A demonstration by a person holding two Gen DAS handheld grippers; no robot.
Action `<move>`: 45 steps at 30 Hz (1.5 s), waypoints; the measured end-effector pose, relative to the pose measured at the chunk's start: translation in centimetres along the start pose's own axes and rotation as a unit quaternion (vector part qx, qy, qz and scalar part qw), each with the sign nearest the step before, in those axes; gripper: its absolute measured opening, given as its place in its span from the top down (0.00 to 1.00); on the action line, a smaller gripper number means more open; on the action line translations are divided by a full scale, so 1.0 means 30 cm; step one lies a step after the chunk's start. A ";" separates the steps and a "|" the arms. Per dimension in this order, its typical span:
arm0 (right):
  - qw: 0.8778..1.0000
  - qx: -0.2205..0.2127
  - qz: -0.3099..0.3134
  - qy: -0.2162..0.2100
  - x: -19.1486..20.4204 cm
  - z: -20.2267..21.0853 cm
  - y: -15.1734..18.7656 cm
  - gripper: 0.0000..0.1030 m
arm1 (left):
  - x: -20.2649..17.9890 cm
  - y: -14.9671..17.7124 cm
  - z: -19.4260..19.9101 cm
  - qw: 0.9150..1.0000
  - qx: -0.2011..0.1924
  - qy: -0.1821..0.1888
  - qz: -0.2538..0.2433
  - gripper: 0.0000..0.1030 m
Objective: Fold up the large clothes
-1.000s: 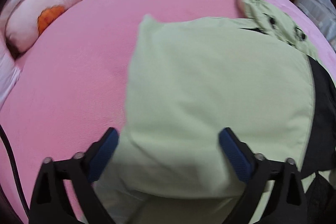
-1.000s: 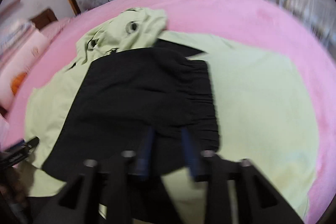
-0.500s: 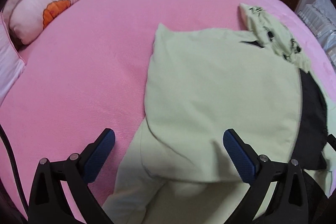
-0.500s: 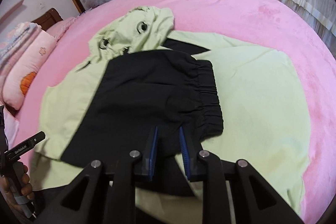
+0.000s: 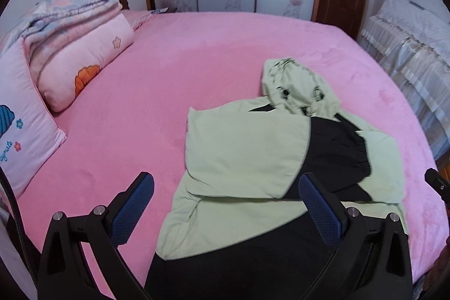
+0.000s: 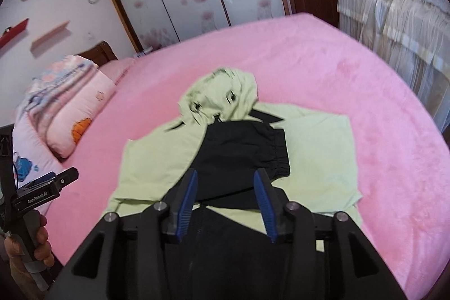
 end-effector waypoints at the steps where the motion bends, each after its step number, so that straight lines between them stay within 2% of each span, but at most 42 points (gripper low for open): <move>1: 1.000 -0.010 0.005 -0.002 0.013 0.054 -0.002 0.59 | -0.009 0.002 0.041 1.000 -0.006 0.004 -0.004 0.00; 6: 0.999 -0.042 0.018 -0.012 0.059 0.240 0.007 0.58 | -0.048 0.044 0.264 0.999 -0.031 0.022 -0.012 0.00; 12: 0.996 -0.079 0.037 -0.017 0.085 0.441 0.045 0.58 | -0.049 0.126 0.429 0.999 -0.040 0.035 -0.002 0.00; 18: 0.992 -0.107 0.063 -0.010 0.084 0.585 0.116 0.58 | -0.033 0.223 0.542 0.998 -0.054 0.039 -0.003 0.00; 24: 0.989 -0.122 0.079 -0.004 0.048 0.653 0.220 0.58 | -0.018 0.330 0.582 0.997 -0.069 0.030 -0.018 0.00; 29: 0.989 -0.109 0.097 0.011 -0.012 0.633 0.339 0.58 | 0.020 0.433 0.547 0.998 -0.058 0.011 -0.031 0.00; 31: 0.990 -0.082 0.109 0.038 -0.049 0.596 0.404 0.50 | 0.050 0.483 0.510 0.999 -0.044 0.009 -0.029 0.00; 32: 0.990 -0.069 0.115 0.053 -0.064 0.577 0.431 0.40 | 0.068 0.513 0.487 0.999 -0.037 0.009 -0.028 0.00; 33: 0.989 -0.061 0.121 0.064 -0.081 0.560 0.460 0.39 | 0.085 0.537 0.462 0.999 -0.031 0.009 -0.029 0.00; 37: 0.990 -0.028 0.120 0.067 -0.155 0.498 0.559 0.39 | 0.173 0.654 0.327 1.000 0.023 0.016 -0.015 0.00; 42: 0.992 0.032 0.077 0.100 -0.328 0.412 0.656 0.39 | 0.282 0.802 0.163 0.997 0.077 0.025 0.000 0.00; 45: 0.993 0.043 0.046 0.101 -0.424 0.390 0.696 0.39 | 0.328 0.867 0.087 0.995 0.100 0.022 0.004 0.02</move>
Point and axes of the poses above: each gripper's, at about its wrist camera, not at the fingertips, and z roughly against the way its jaws point, x to its left, y to its underside, the point moved 9 cm from there along -z, roughly the way its jaws point, and after that the axes turned 2 degrees about -z, right-handed, at the moved point
